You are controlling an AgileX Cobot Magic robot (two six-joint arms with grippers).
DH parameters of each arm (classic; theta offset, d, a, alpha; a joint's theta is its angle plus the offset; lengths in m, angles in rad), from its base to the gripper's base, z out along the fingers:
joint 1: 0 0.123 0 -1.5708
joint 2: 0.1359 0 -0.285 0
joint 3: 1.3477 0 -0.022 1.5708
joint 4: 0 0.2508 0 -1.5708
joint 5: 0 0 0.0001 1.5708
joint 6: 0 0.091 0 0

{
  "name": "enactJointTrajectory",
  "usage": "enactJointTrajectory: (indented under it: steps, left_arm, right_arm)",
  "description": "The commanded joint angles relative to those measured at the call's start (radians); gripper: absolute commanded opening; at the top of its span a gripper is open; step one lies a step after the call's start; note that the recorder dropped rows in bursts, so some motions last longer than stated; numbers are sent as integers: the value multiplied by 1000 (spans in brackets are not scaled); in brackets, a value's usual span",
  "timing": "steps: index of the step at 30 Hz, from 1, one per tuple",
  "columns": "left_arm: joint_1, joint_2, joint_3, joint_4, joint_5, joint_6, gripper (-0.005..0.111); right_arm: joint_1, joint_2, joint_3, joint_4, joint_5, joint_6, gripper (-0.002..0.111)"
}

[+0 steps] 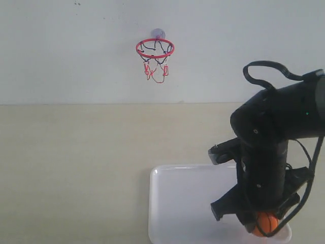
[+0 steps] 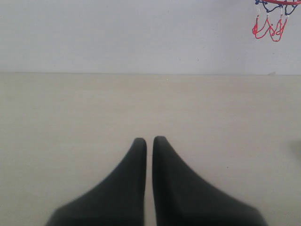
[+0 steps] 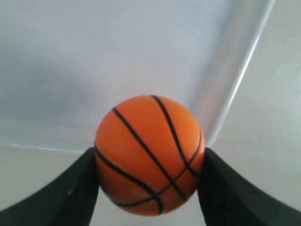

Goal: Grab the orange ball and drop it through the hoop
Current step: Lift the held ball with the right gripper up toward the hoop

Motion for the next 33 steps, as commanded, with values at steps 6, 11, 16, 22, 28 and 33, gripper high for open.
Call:
enactJointTrajectory:
  steps: [6, 11, 16, 22, 28, 33]
  left_arm:
    - [3, -3, 3, -9, -4, 4, 4]
    - [3, -3, 3, -9, -4, 4, 4]
    - [3, -3, 3, -9, -4, 4, 4]
    - [3, -3, 3, -9, -4, 4, 4]
    - [3, -3, 3, -9, -4, 4, 4]
    - [3, -3, 3, -9, -4, 4, 4]
  right_arm:
    - [1, -3, -213, -16, 172, -134, 0]
    - [1, -3, -257, 50, 191, -441, 0]
    - [1, -3, -257, 53, 95, -451, 0]
    - [1, -3, -257, 76, -59, -497, 0]
    - [1, -3, -257, 163, -185, -583, 0]
    - [1, -3, -257, 203, -360, -583, 0]
